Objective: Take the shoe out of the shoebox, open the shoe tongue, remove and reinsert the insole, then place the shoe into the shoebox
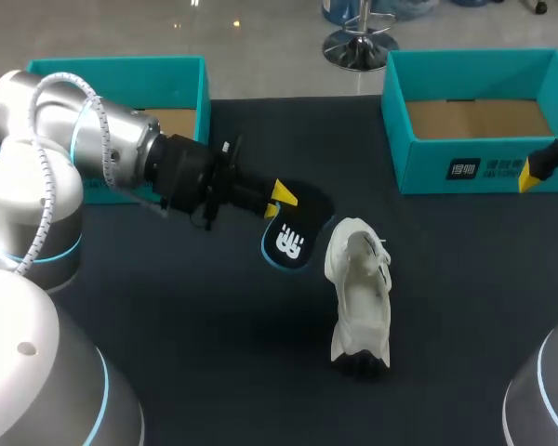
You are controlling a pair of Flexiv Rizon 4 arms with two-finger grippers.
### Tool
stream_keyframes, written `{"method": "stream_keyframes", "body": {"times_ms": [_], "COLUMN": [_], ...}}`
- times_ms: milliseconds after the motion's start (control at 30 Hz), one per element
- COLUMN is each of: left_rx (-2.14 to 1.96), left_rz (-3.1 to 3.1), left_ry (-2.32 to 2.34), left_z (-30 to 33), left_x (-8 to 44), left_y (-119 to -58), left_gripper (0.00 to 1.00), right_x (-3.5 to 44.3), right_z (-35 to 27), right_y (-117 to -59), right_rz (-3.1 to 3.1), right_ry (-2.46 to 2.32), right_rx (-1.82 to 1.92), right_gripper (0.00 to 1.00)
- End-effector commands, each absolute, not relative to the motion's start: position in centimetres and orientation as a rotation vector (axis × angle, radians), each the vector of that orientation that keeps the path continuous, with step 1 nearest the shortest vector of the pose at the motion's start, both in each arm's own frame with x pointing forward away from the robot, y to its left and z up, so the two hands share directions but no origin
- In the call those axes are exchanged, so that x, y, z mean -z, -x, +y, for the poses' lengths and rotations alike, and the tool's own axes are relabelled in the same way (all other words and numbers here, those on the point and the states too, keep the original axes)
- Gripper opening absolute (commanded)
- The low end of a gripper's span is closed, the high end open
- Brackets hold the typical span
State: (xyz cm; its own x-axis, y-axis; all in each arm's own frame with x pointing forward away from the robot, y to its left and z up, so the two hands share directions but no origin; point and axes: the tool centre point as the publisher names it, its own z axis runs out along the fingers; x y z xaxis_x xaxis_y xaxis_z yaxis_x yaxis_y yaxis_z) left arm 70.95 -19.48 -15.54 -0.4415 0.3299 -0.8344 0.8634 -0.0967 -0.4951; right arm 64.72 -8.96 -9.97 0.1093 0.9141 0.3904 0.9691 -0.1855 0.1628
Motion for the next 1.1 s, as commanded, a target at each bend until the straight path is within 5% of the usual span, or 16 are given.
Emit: {"method": "stream_keyframes", "body": {"times_ms": [33,1100], "left_rx": [1.561,1.561], "left_rz": [1.73,1.73], "left_ry": [-1.303,-1.303], "left_z": [-19.5,-19.5], "left_x": [15.5,15.5], "left_y": [-71.0,-71.0], "left_gripper": [0.0,0.0], "right_x": [10.1,9.7], "right_z": [-8.9,-10.9], "right_y": [-64.9,-69.1], "right_rz": [-1.915,-1.956], "right_ry": [2.23,2.217], "right_rx": [0.629,0.432], "right_gripper": [1.0,1.0]}}
